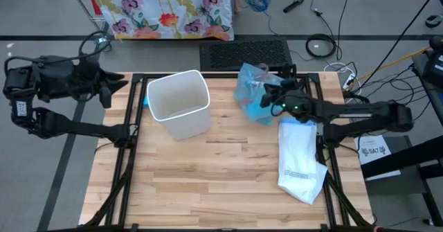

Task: Place trash/remove bag and relplace
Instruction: Put the white trash bag into the white trash bin

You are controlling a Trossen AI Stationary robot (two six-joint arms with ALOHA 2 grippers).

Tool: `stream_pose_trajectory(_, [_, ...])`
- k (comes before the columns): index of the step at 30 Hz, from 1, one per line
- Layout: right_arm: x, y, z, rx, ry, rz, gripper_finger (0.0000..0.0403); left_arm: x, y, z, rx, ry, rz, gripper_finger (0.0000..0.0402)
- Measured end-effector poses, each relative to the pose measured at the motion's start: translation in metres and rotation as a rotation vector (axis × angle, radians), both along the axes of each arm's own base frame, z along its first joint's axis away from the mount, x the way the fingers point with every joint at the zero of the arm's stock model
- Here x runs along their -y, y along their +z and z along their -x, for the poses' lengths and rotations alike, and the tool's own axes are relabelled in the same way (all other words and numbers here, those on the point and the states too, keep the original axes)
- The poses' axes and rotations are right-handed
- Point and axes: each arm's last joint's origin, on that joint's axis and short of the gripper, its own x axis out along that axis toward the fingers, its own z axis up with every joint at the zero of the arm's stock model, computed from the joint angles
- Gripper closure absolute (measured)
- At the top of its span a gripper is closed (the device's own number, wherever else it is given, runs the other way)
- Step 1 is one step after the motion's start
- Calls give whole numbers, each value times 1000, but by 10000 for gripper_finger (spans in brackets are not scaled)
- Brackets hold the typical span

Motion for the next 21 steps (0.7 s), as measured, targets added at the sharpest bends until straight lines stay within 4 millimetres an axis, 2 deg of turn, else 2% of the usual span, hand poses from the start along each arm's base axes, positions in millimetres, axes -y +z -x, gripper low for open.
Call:
stream_pose_trajectory(6, [-23, 70, 2, -75, 40, -26, 403, 2, 0, 8, -4, -35, -45, 258])
stream_pose_trajectory(12, [-41, 115, 8, -117, 31, -221, 403, 3, 0, 13, -13, -58, -83, 258])
stream_pose_trajectory(16, [-55, 128, 18, -208, 2, -417, 403, 4, 0, 17, -3, -58, -86, 258])
stream_pose_trajectory(21, [-70, 117, 29, -377, -109, -761, 403, 5, 0, 22, 8, -59, -91, 258])
